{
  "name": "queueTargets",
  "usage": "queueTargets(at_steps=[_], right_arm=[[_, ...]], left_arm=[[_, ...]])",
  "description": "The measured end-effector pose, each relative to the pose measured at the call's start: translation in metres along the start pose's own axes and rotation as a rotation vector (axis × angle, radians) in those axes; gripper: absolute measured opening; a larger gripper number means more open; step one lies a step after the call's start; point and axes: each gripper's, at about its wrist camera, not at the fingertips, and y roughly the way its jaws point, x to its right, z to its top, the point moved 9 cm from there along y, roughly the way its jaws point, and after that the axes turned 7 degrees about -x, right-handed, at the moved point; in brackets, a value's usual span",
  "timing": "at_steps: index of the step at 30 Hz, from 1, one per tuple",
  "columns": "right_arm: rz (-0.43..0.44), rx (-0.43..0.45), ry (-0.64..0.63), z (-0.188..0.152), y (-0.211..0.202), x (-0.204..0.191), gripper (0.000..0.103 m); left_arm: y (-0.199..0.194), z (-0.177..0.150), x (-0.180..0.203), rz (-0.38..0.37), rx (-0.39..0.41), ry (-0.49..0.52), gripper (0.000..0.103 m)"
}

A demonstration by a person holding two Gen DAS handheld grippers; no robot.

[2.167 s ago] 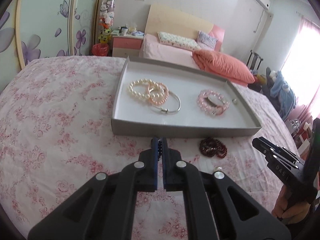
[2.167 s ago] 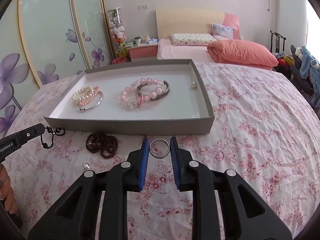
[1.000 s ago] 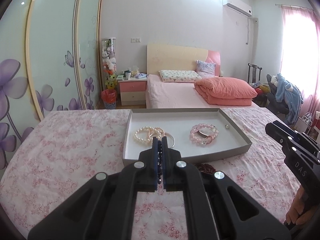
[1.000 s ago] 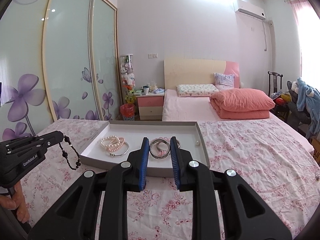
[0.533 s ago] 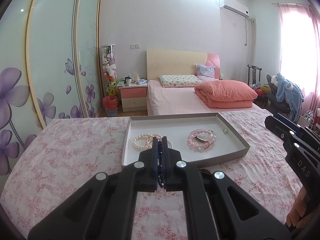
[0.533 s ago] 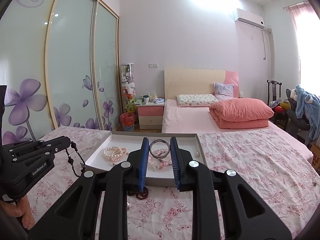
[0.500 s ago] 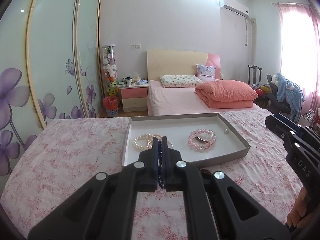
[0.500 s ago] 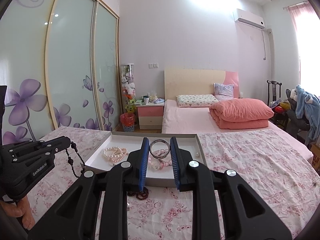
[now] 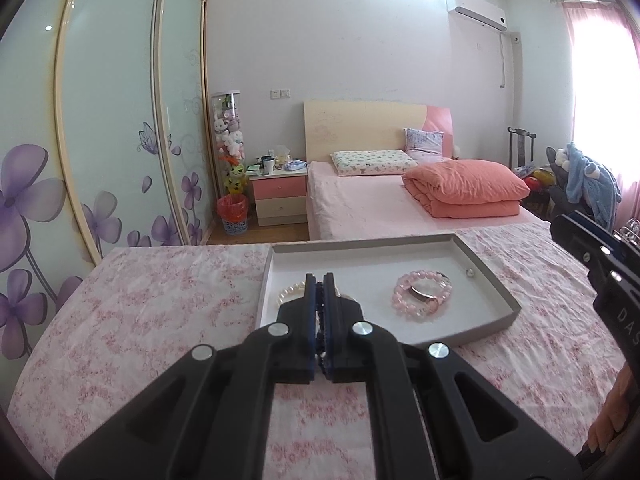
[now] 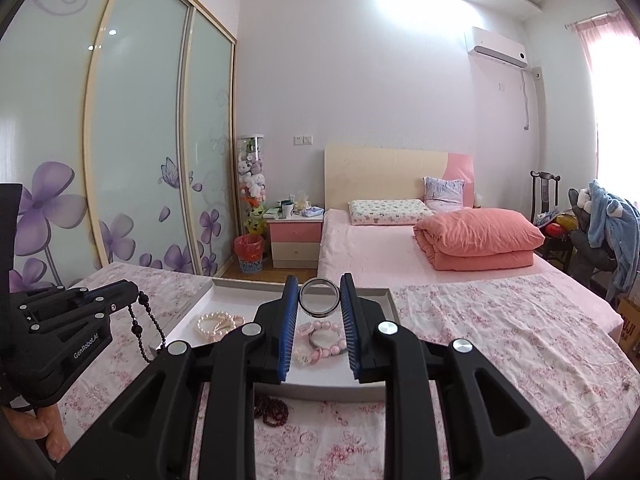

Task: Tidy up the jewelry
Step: 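Carry the black bead necklace and silver ring into the tray and open both tools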

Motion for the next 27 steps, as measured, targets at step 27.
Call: queueTargets(at_steps=[27], right_arm=[[0.069,-0.234,0.076,-0.023,0.146,0.0,0.023]], left_arm=[[0.142,0.025,0.008,-0.11,-0.15,-0.052,0.005]])
